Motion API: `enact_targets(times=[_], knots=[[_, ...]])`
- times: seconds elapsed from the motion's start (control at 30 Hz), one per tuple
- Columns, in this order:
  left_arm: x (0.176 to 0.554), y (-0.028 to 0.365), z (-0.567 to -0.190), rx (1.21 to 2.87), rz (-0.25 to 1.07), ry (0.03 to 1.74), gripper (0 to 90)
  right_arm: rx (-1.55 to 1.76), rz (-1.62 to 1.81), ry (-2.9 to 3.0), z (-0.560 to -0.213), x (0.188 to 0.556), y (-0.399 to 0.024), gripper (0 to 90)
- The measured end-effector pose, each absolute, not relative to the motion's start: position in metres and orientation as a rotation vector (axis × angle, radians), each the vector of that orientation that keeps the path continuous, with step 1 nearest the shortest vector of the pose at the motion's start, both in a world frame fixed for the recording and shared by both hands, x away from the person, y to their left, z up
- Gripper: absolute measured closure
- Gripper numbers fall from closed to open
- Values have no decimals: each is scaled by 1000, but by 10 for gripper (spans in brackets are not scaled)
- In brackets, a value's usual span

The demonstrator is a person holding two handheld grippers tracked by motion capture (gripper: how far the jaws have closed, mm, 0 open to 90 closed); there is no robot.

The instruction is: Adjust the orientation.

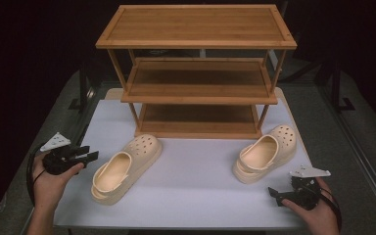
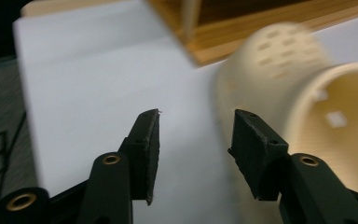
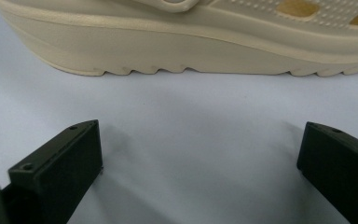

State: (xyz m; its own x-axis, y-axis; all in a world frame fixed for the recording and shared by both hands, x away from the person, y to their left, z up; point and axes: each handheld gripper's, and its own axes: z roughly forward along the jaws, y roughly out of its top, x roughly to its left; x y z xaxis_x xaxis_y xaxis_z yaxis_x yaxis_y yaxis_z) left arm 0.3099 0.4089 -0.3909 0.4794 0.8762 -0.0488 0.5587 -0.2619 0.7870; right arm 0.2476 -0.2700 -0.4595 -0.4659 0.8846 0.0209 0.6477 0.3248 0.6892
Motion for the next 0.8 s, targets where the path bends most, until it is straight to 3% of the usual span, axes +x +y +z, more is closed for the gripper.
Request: enact_targets(times=[0.5,0.8], knots=[[338,401,-441,2103,554,1331,189,1360,911,2237,-460,248,-270,0],[335,408,-448,2044,555,1307,156,1367,907,2238,-459,248,-270,0]])
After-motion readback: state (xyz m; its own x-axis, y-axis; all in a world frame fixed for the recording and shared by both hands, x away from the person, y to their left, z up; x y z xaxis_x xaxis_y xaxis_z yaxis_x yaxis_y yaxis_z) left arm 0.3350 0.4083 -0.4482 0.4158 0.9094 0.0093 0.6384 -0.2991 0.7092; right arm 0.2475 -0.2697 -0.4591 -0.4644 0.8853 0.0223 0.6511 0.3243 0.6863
